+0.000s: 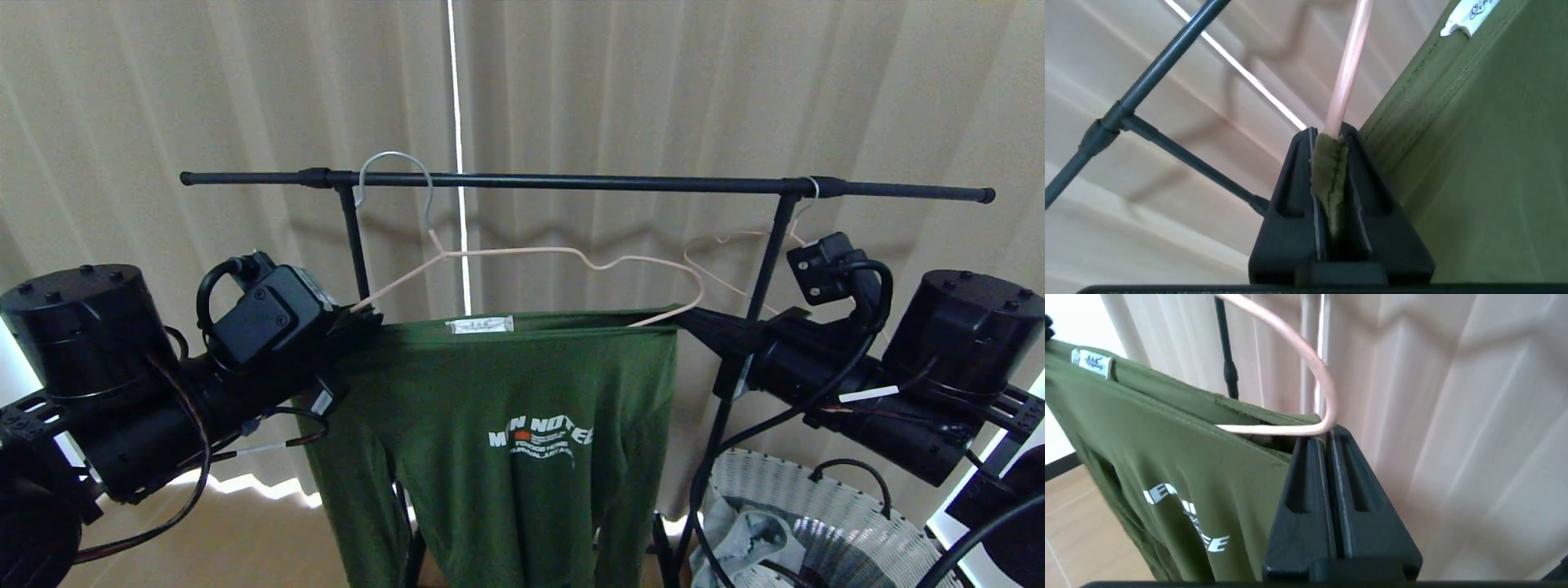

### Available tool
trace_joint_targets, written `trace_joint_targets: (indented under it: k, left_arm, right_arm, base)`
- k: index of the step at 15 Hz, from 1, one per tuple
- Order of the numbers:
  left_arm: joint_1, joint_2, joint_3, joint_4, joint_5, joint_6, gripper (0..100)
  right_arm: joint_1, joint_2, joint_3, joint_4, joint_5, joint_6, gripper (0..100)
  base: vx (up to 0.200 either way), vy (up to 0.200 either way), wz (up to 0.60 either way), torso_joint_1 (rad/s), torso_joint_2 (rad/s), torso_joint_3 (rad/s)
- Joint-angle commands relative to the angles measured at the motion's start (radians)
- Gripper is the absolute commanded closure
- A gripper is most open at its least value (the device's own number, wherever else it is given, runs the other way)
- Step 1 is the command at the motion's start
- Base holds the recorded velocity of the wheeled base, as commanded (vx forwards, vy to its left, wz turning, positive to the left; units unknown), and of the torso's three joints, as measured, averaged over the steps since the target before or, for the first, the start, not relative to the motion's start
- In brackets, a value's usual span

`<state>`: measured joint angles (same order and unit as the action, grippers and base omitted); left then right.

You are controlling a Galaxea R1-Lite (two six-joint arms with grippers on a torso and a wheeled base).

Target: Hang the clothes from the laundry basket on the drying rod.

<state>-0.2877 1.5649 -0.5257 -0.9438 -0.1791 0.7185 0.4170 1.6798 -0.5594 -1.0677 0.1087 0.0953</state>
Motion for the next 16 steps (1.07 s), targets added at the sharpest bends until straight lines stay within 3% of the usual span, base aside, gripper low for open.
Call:
trace_joint_targets:
  k: [1, 4, 6, 8, 12, 16]
  left_arm:
    - [0.001, 0.001, -0.002, -0.004, 0.003, -0.001, 100]
    - [-0.007, 0.018, 0.001, -0.07, 0.003, -0.034, 100]
    - [-0.018, 0.038, -0.002, -0.15, 0.004, -0.119, 100]
    - [-0.011, 0.038, 0.021, -0.17, 0.003, -0.12, 100]
    - [0.002, 0.041, 0.056, -0.171, 0.003, -0.025, 100]
    - [0.004, 0.043, 0.058, -0.171, 0.003, -0.024, 100]
  right_arm:
    - [-0.018, 0.003, -0.007, 0.0, -0.004, 0.0, 100]
    - [-0.035, 0.006, 0.001, 0.002, -0.004, 0.0, 100]
    - [-0.038, 0.006, -0.004, 0.002, -0.006, 0.0, 100]
    - [-0.058, 0.006, -0.007, 0.002, -0.006, 0.0, 100]
    - [-0.069, 0.008, -0.017, 0.002, -0.006, 0.0, 100]
    - [-0.07, 0.023, -0.022, 0.0, -0.006, 0.0, 100]
  base:
    - [0.0, 0.0, 0.0, 0.0, 0.0, 0.0]
    - [0.0, 0.0, 0.0, 0.0, 0.0, 0.0]
    - [0.0, 0.0, 0.0, 0.0, 0.0, 0.0]
    - [0.0, 0.0, 0.0, 0.0, 0.0, 0.0]
    - [0.0, 0.0, 0.0, 0.0, 0.0, 0.0]
    - [0.0, 0.0, 0.0, 0.0, 0.0, 0.0]
